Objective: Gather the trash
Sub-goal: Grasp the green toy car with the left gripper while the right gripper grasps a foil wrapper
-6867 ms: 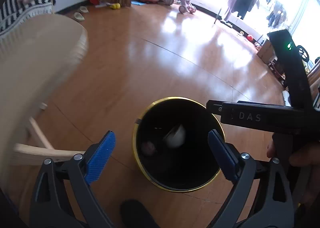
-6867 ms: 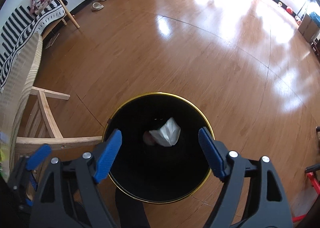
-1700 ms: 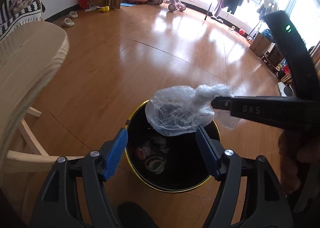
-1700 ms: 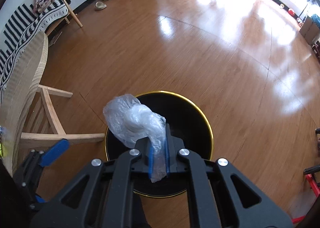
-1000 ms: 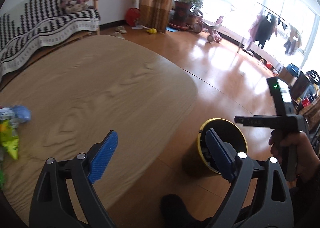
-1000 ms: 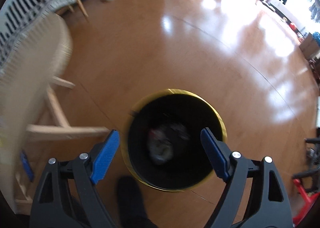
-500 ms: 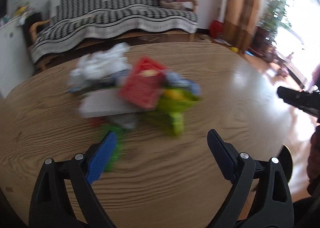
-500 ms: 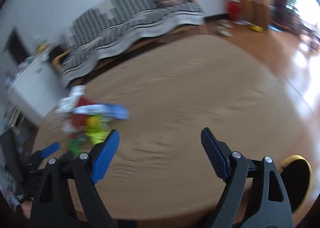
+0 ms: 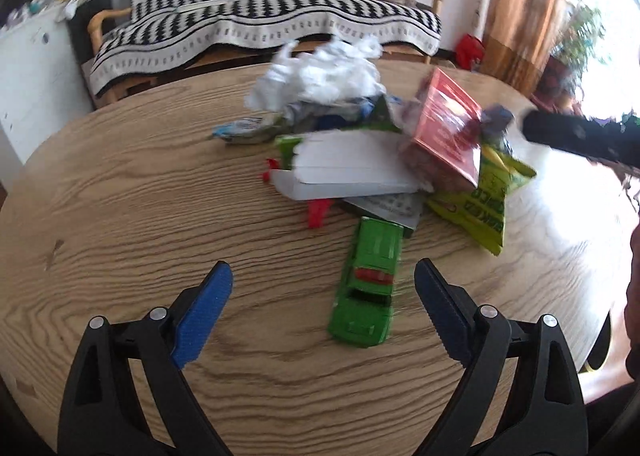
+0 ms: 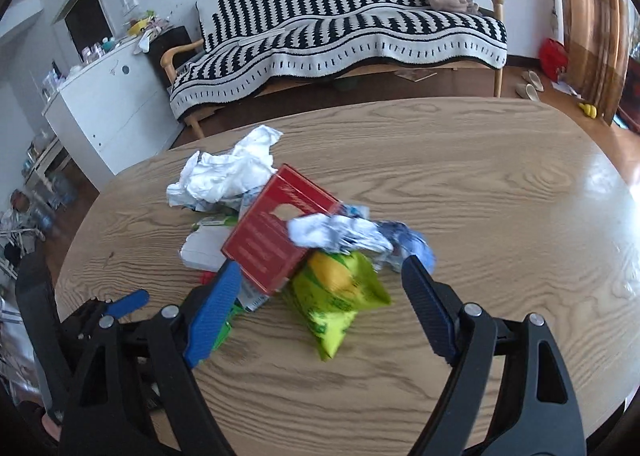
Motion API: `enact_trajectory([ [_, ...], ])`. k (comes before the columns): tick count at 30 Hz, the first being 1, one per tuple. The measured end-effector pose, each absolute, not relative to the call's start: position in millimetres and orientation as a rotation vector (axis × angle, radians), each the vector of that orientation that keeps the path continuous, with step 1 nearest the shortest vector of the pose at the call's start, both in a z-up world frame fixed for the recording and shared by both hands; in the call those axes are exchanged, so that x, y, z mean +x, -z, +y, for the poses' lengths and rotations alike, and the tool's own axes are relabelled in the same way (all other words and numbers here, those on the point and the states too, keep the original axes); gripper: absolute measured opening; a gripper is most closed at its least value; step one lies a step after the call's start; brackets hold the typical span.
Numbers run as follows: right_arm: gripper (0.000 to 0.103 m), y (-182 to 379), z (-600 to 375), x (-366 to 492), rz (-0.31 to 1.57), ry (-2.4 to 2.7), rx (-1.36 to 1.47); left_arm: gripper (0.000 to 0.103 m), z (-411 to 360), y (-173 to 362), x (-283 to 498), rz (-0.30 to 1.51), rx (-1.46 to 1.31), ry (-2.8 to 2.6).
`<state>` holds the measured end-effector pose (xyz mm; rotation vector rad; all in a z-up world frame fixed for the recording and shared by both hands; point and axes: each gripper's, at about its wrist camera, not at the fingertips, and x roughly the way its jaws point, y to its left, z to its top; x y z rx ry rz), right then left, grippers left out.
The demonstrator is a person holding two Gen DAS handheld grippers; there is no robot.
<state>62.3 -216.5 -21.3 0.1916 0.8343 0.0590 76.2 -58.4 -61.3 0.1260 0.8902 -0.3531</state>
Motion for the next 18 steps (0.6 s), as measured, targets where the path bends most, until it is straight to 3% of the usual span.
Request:
enact_trajectory([
  [10,0.055,45.1,-221.0,92.7,0.854,-0.013,0.094,0.085,-65.9,86.8,89.8,0.917,0.171,0.338],
  [13,0.043,44.8,-218.1,97.4,0.835,-0.038,0.087,0.072,-65.3,86.3,91.1,0.91,0.168,0.329],
  [16,0.024,42.6,-212.2,97.8,0.824,-0.052,0.041,0.047,-66.6,83.9,90.3,0.903,0.167,0.333],
  [17,0.023,41.1,-211.6,96.1,0.815,-0.052,0.031,0.035,-67.0,83.0,90.0,0.903,0.167,0.336],
  [18,0.019,39.1,-211.1,95.2,0.806,-0.049,0.026,0.033,-67.7,82.2,89.2,0.906,0.165,0.339],
])
